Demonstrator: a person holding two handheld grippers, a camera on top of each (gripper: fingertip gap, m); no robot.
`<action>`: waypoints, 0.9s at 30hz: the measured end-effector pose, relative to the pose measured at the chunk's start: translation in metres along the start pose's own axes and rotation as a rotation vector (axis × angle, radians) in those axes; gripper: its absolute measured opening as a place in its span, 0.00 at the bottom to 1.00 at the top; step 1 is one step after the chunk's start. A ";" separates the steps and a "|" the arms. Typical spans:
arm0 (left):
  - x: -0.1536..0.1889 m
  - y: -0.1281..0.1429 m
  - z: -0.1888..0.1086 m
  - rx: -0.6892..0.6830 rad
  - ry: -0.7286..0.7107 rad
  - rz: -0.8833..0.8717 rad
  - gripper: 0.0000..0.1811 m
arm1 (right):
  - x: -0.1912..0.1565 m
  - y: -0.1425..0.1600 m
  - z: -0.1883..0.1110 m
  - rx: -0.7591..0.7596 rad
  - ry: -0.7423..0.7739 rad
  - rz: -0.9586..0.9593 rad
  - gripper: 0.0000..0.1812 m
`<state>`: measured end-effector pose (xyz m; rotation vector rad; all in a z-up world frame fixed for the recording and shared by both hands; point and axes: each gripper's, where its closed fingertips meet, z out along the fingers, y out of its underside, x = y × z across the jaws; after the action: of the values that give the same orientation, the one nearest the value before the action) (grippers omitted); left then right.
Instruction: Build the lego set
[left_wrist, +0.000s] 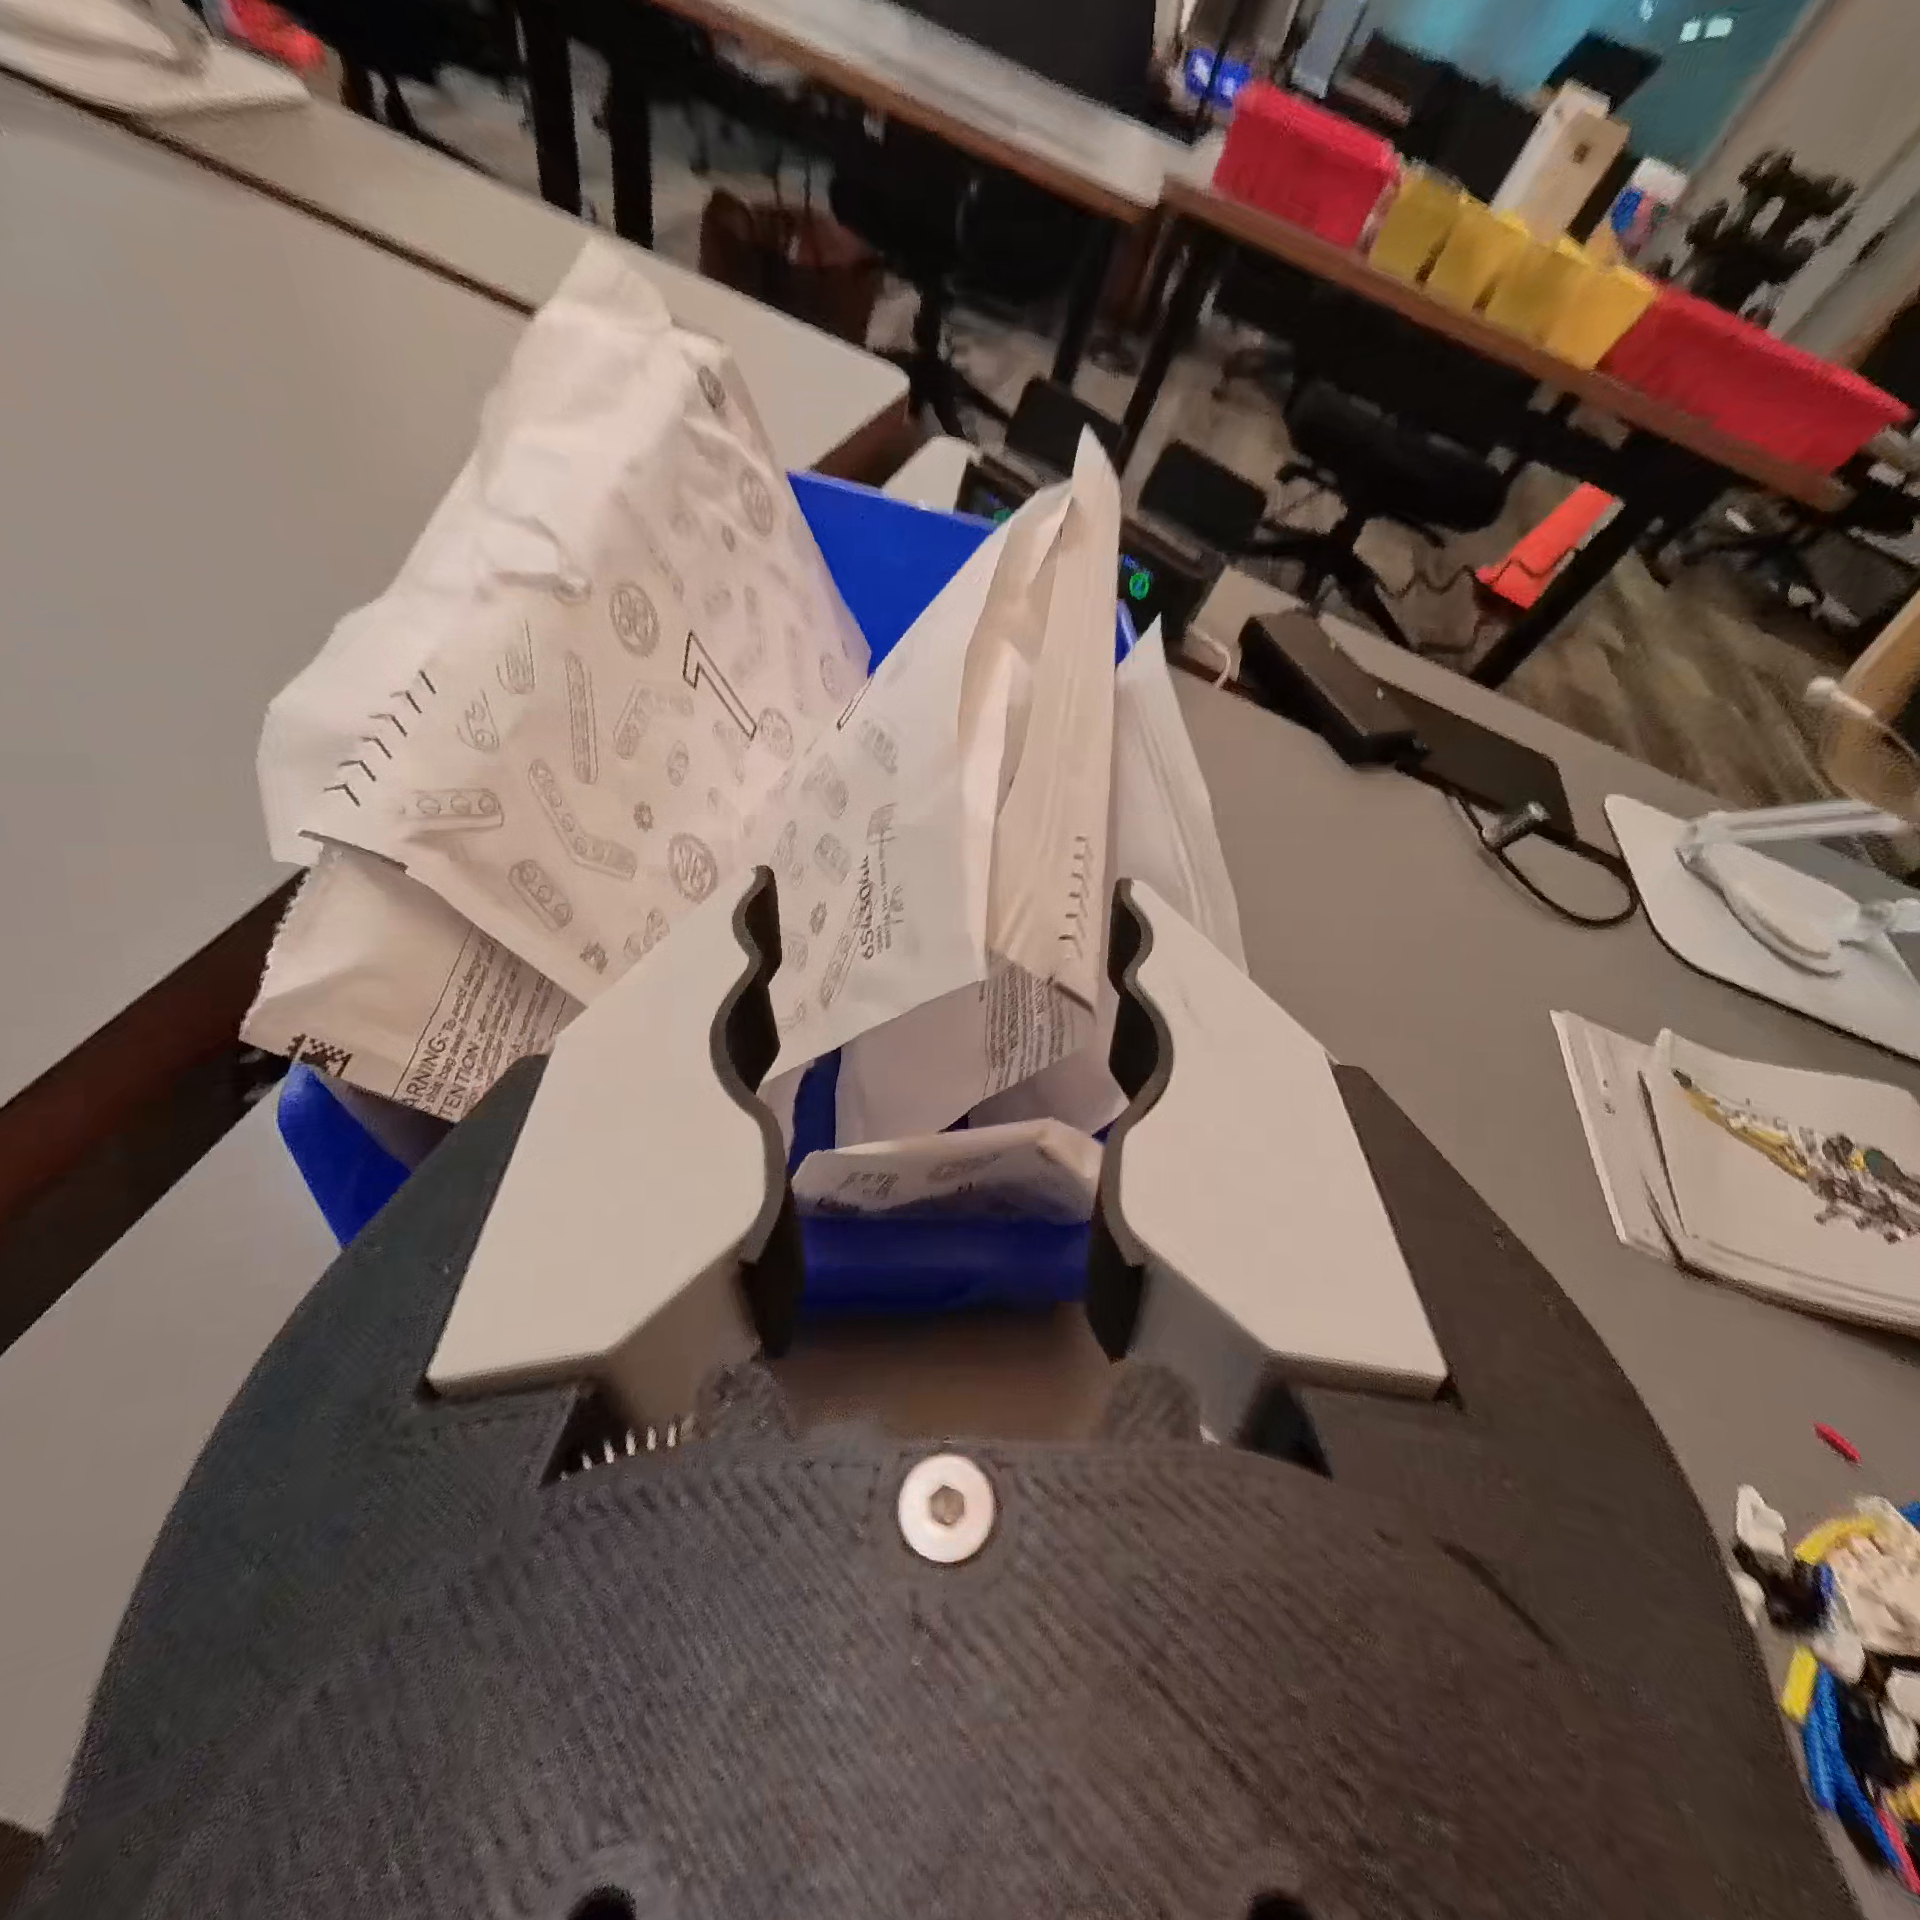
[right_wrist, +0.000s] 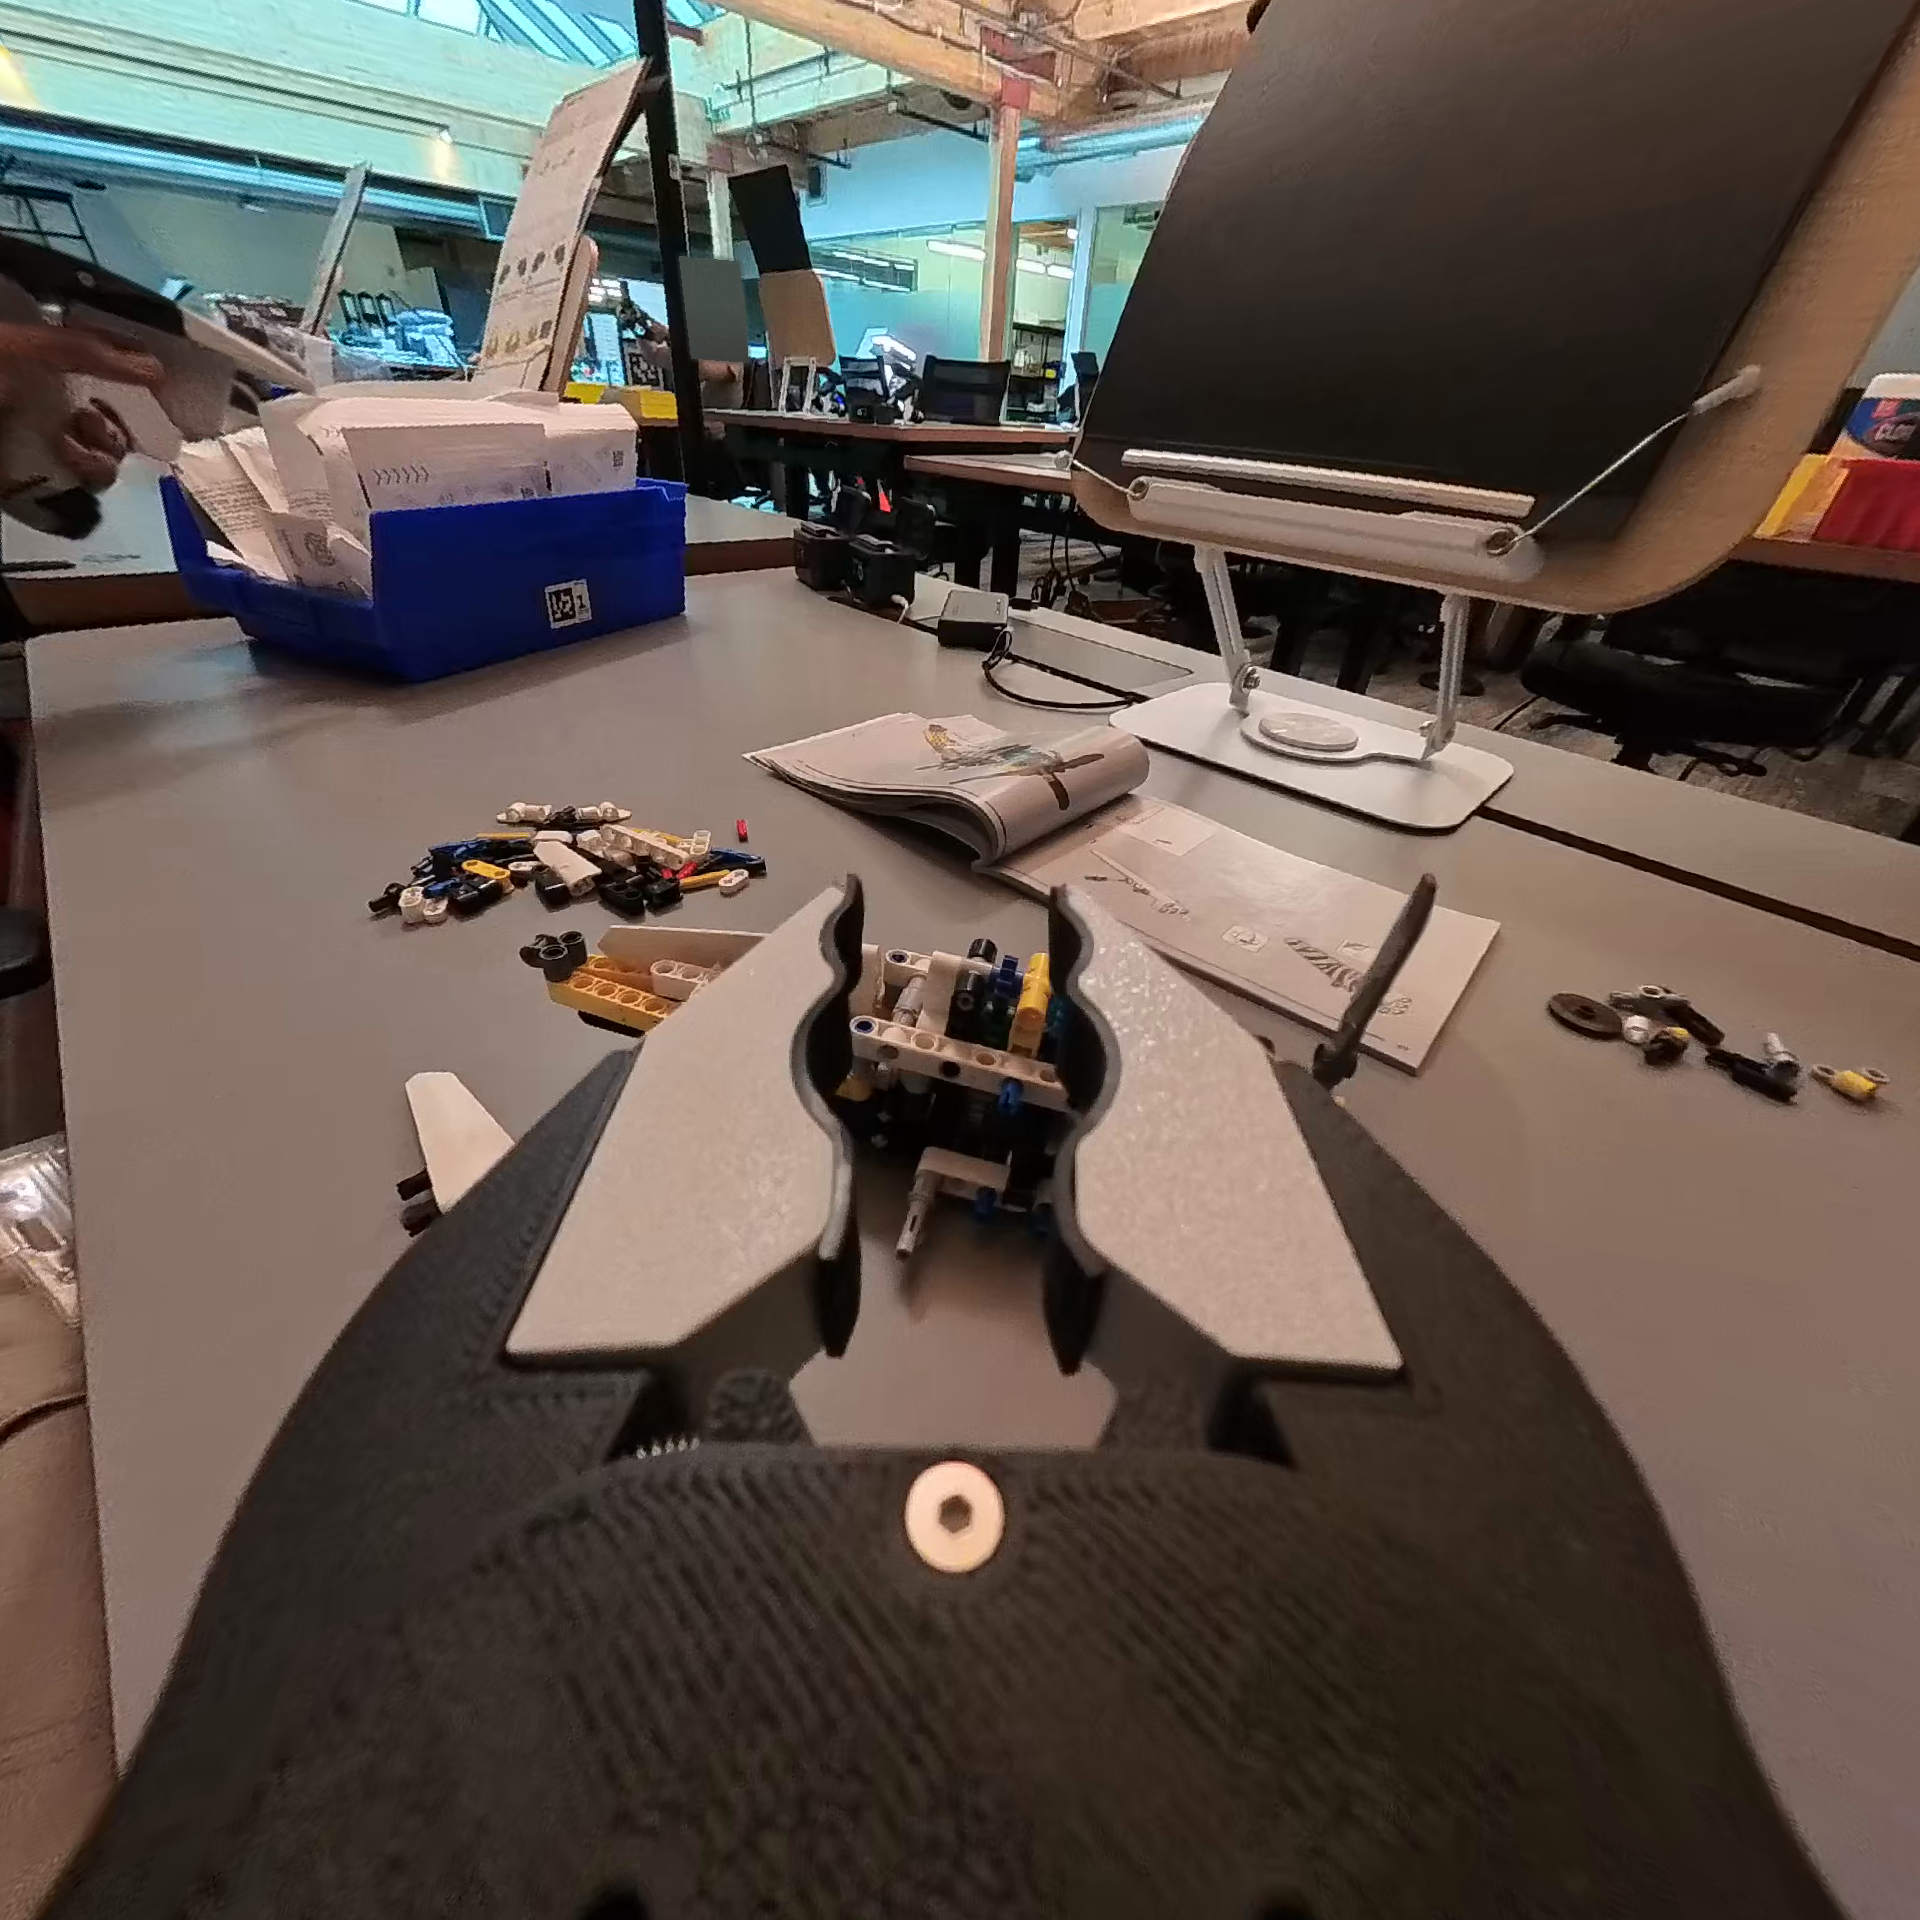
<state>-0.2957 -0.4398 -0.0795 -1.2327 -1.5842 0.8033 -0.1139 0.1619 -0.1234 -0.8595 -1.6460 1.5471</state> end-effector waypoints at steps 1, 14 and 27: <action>0.000 0.002 -0.001 -0.021 0.021 0.013 0.34 | 0.000 0.001 0.001 -0.006 0.000 0.004 0.19; -0.036 0.038 0.031 -0.078 0.007 0.004 0.02 | 0.009 -0.001 -0.002 0.011 0.048 0.025 0.17; -0.059 -0.019 -0.014 0.330 0.265 -0.403 0.00 | 0.011 -0.001 -0.002 0.010 0.054 0.035 0.17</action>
<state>-0.2857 -0.5025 -0.0744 -0.7172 -1.3552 0.5832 -0.1181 0.1726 -0.1219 -0.9213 -1.5910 1.5410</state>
